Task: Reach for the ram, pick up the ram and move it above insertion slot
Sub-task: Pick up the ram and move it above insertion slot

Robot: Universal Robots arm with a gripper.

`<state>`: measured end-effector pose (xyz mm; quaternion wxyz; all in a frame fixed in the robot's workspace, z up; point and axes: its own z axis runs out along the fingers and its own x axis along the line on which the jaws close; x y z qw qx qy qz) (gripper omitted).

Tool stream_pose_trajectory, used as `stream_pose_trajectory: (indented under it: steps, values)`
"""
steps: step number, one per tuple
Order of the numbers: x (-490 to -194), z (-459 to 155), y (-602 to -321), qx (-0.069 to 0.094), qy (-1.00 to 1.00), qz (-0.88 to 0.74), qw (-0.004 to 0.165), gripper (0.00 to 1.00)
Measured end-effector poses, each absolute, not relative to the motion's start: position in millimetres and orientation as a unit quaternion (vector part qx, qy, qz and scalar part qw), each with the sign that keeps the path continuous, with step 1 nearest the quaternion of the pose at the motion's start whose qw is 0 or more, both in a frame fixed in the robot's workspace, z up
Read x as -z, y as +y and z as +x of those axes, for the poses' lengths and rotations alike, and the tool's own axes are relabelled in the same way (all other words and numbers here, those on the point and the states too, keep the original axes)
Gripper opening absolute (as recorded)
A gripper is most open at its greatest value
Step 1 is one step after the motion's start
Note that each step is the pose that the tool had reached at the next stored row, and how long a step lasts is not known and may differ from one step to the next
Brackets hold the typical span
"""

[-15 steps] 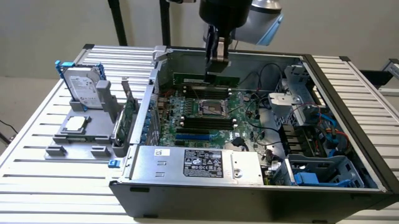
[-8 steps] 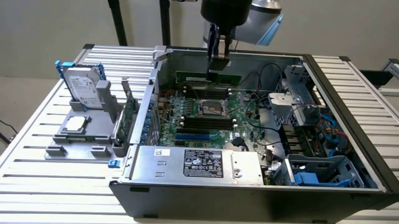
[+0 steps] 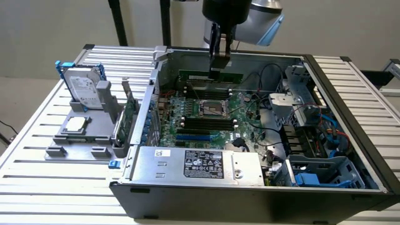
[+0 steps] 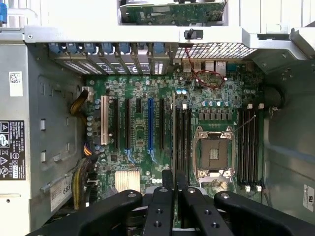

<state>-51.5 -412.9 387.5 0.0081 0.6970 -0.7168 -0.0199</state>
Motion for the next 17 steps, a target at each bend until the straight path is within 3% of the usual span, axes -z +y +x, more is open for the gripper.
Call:
stream_pose_trajectory:
  steps: [17]
  values:
    - [-382.4, -51.3, -406.2, 0.019, -0.728, 0.685, 0.007, 0.13]
